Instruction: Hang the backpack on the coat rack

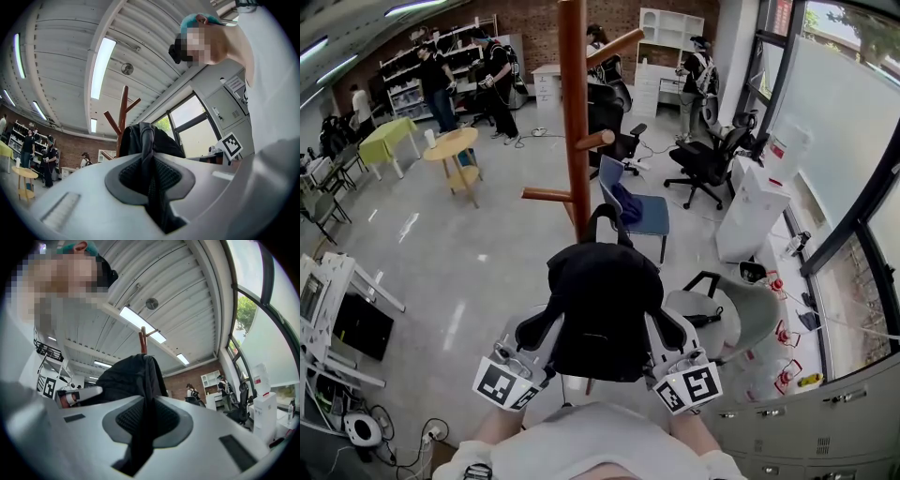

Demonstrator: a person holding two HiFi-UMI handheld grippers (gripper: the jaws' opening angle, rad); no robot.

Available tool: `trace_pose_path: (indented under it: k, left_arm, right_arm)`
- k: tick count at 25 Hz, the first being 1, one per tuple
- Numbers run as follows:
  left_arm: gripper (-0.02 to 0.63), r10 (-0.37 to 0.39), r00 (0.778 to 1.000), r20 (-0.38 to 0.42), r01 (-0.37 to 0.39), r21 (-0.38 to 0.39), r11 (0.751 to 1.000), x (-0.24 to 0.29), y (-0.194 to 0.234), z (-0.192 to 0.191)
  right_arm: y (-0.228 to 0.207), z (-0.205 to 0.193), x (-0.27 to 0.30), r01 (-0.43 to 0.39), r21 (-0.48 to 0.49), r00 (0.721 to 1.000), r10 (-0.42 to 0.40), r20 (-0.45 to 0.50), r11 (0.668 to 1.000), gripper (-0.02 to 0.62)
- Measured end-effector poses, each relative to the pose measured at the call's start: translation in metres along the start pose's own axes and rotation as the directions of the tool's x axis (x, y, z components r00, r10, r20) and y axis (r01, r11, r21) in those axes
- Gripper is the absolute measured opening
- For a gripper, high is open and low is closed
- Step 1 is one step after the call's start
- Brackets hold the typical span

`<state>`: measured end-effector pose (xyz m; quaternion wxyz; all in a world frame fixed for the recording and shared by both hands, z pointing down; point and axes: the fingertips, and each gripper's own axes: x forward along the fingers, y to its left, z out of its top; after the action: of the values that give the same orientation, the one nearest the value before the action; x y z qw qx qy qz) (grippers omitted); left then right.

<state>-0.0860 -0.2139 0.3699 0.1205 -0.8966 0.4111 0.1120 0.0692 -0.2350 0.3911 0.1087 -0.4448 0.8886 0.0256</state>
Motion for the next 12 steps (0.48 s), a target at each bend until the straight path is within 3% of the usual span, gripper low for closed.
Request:
trace_pose_path:
  k: [12]
  left_arm:
    - [0.045,-0.027,0.999,0.042,0.027,0.013,1.0,0.013,0.002,0.052]
  right_arm:
    - [0.005,0.052,0.008,-0.045,-0.065,0.997,0.049,0.065,0.997,0.052]
